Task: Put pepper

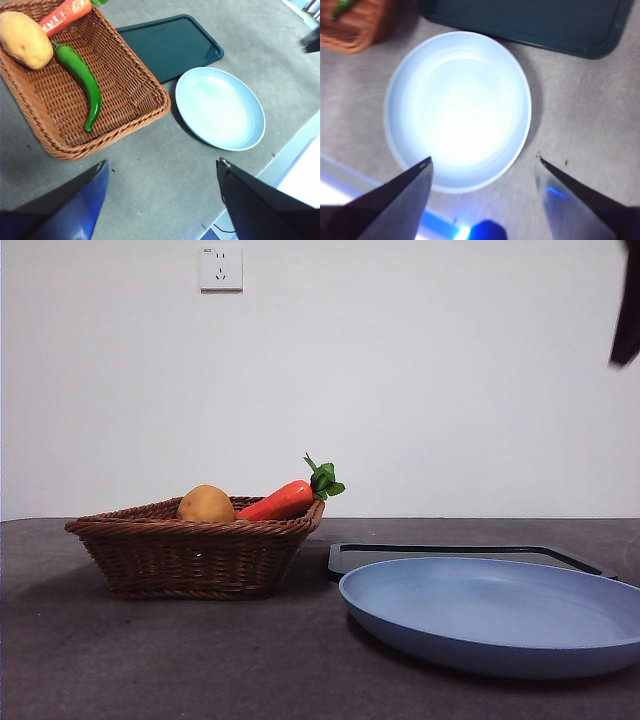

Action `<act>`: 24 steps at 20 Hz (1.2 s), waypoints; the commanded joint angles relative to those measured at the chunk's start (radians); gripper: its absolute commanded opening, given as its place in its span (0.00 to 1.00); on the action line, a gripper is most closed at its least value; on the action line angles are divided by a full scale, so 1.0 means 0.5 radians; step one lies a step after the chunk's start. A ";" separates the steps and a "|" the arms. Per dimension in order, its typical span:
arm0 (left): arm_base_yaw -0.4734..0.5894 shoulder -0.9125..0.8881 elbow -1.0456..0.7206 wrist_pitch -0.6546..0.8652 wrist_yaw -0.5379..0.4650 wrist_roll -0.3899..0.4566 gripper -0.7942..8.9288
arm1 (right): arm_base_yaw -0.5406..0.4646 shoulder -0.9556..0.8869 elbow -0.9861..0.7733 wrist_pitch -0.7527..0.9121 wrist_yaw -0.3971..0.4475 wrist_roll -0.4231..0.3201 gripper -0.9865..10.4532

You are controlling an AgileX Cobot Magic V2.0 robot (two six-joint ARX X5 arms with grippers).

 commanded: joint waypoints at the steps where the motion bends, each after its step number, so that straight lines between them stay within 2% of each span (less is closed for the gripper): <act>1: -0.008 0.008 0.035 0.021 0.008 -0.012 0.47 | 0.005 0.207 0.034 0.071 0.006 0.005 0.39; 6: -0.008 0.008 0.035 0.021 0.008 -0.012 0.47 | 0.017 0.633 0.034 0.210 0.006 -0.035 0.39; 12: -0.008 0.008 0.035 0.031 0.005 -0.012 0.47 | 0.020 0.944 0.034 0.360 0.005 -0.063 0.39; 24: -0.008 0.009 0.035 0.036 0.000 -0.012 0.47 | 0.030 1.105 0.034 0.395 -0.007 -0.076 0.14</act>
